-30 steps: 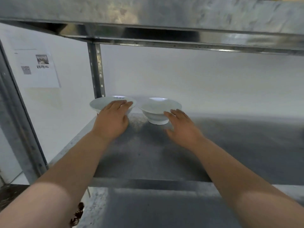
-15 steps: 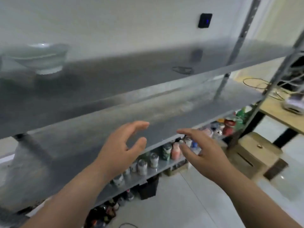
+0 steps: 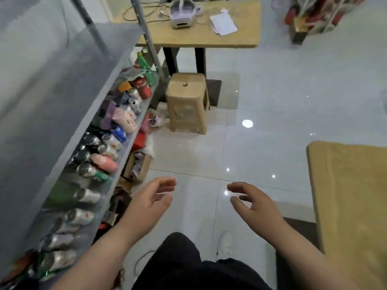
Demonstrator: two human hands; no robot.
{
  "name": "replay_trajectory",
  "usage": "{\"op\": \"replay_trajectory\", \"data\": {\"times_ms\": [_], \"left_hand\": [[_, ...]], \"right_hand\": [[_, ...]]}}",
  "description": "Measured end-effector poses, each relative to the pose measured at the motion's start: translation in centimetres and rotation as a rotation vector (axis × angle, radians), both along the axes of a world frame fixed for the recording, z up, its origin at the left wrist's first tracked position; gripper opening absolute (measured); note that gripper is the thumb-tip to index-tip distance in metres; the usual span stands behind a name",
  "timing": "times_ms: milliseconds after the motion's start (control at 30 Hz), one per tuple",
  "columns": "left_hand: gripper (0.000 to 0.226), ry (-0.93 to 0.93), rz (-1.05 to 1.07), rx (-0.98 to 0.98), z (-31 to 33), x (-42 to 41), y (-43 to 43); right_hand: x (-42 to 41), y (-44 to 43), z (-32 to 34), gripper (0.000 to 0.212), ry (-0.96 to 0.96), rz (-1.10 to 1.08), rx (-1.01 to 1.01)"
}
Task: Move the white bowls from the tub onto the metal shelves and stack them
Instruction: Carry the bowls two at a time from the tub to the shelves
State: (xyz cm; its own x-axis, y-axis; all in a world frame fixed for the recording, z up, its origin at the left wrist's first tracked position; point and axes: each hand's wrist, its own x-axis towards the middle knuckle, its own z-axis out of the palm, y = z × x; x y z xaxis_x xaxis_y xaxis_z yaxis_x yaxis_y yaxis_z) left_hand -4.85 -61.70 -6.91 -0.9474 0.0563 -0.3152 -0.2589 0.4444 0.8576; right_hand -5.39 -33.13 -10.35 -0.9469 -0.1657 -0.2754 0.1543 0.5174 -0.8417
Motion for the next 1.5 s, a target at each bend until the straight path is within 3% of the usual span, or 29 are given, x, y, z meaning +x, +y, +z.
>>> {"op": "replay_trajectory", "data": {"times_ms": [267,567,733,1000,1167,1300,1400,1500], "left_hand": [[0.034,-0.029,-0.576,0.025,-1.4,-4.6,10.9],[0.033,-0.063,-1.264,-0.013,-2.7,1.7,21.8],[0.035,-0.039,-1.369,0.003,-2.0,8.3,28.9],[0.035,0.071,-1.313,0.098,0.6,15.6,42.4],[0.038,0.317,-1.343,0.115,2.5,15.9,49.6],[0.042,0.710,-1.431,0.046,3.8,13.9,55.8],[0.048,1.013,-1.520,-0.014,4.7,11.9,61.7],[0.056,1.158,-1.702,-0.265,5.3,10.1,67.3]], "right_hand": [[12.0,4.4,-0.6,0.028,-0.133,-0.489,0.035],[26.4,6.6,-0.2,0.022,-0.134,-1.135,0.004],[32.9,10.7,-0.6,0.024,-0.079,-1.342,-0.050],[41.9,21.8,1.3,0.023,-0.009,-1.322,0.113],[43.9,28.1,2.6,0.023,0.192,-1.389,0.517],[43.2,32.4,4.2,0.029,0.360,-1.348,0.993],[42.2,35.8,5.0,0.042,0.149,-1.273,1.143],[41.6,38.4,6.0,0.047,-0.215,-1.189,1.114]]}}
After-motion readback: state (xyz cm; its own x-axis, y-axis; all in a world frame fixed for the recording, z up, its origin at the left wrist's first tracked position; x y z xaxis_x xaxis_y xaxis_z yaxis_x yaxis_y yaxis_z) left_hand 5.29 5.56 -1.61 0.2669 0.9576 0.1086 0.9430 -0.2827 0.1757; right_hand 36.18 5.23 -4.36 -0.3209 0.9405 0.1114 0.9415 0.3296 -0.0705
